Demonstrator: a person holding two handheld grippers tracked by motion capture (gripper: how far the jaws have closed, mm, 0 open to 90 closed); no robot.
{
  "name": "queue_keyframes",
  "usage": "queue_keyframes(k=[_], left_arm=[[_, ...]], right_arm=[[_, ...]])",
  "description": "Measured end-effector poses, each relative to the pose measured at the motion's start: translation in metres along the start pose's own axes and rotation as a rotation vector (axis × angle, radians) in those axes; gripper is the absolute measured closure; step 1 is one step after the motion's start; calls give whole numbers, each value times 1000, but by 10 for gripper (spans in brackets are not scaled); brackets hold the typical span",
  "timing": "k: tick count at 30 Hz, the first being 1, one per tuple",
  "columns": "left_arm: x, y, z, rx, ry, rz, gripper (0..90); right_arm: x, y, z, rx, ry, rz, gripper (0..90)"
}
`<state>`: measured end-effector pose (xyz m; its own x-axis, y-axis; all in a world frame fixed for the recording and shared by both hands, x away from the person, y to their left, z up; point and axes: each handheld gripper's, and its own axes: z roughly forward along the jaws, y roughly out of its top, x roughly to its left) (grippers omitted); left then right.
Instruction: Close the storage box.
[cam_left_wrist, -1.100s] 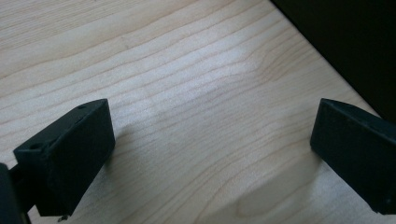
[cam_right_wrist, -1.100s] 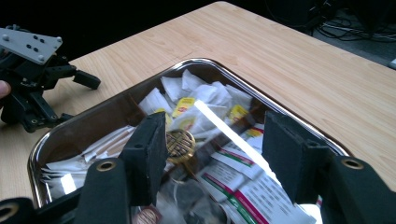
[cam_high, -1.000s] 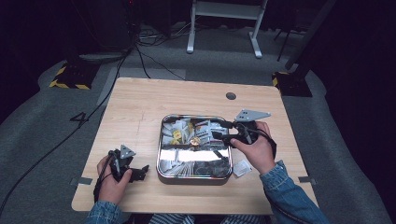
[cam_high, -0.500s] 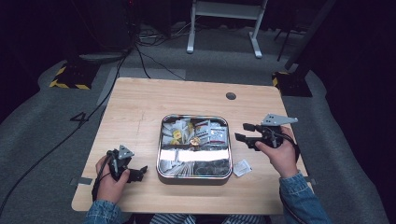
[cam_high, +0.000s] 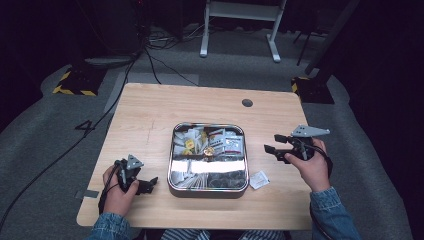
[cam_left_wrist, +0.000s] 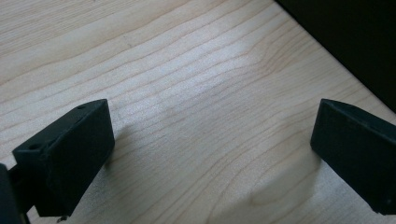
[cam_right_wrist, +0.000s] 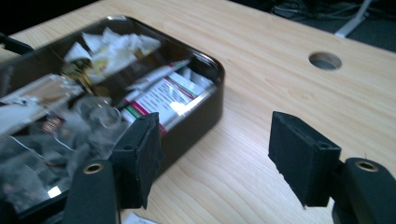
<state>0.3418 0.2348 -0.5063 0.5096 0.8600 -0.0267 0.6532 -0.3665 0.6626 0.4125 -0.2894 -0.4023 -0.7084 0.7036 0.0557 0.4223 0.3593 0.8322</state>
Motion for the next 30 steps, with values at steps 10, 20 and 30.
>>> queue_keyframes(k=[10, 20, 30], left_arm=[[0, 0, 0, 3, -2, 0, 0], [1, 1, 1, 1, 2, -2, 0], [1, 2, 2, -1, 2, -3, 0]], right_arm=[[-20, -30, 4, 56, -60, 51, 336], [-32, -59, 10, 104, -107, 86, 331], [-43, -86, 13, 131, -139, 118, 326]])
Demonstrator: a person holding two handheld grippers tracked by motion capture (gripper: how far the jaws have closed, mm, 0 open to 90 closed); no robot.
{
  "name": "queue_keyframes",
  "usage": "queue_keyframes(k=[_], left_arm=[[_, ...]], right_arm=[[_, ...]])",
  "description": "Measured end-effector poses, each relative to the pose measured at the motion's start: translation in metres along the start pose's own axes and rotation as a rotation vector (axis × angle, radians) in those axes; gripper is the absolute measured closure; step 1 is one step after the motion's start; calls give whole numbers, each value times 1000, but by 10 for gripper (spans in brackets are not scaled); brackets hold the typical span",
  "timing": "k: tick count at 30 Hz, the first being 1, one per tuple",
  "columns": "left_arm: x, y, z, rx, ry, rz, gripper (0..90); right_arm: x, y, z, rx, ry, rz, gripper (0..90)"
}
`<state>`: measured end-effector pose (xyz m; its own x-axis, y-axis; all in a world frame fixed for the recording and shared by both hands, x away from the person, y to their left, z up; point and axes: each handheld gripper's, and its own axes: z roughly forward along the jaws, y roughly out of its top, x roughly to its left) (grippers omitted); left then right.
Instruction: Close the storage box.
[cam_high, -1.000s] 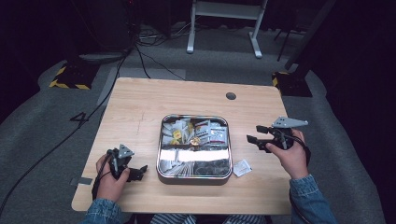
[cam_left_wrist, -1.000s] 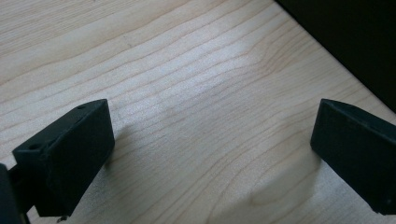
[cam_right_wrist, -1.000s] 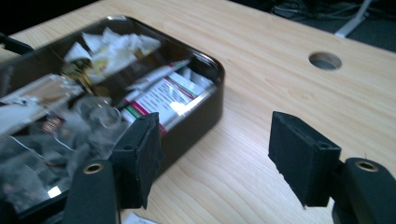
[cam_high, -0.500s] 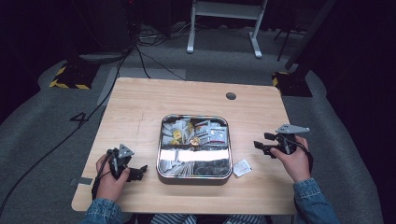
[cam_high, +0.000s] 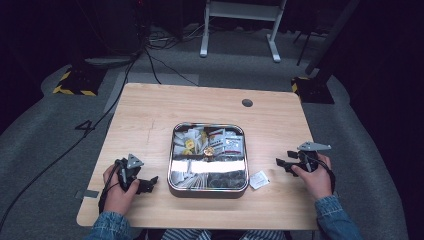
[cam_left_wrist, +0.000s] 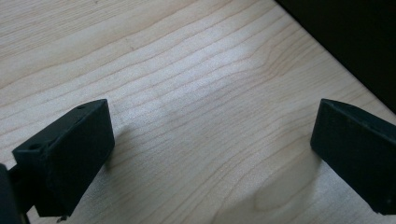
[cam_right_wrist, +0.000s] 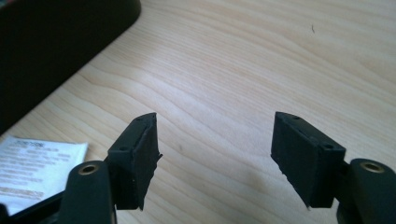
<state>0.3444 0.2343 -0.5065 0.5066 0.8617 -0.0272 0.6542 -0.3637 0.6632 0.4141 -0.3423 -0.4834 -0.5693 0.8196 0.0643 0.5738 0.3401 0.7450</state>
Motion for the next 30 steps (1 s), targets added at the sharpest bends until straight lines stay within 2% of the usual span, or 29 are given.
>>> queue_keyframes(k=[6, 10, 14, 15, 17, 30], left_arm=[[0, 0, 0, 1, 1, 3, 0], [0, 0, 0, 0, 2, 1, 0], [0, 0, 0, 0, 2, 2, 0], [0, 0, 0, 0, 1, 3, 0], [0, 0, 0, 0, 2, 1, 0], [0, 0, 0, 0, 1, 2, 0]], right_arm=[[-4, -12, 7, 26, 7, -6, 317], [-5, -15, 8, 11, 6, -16, 301], [-5, -17, 10, 13, -25, -57, 196], [-5, -17, 12, 16, -44, -57, 130], [-4, -17, 13, 26, -54, -52, 102], [-5, -16, 14, 34, -44, -57, 77]])
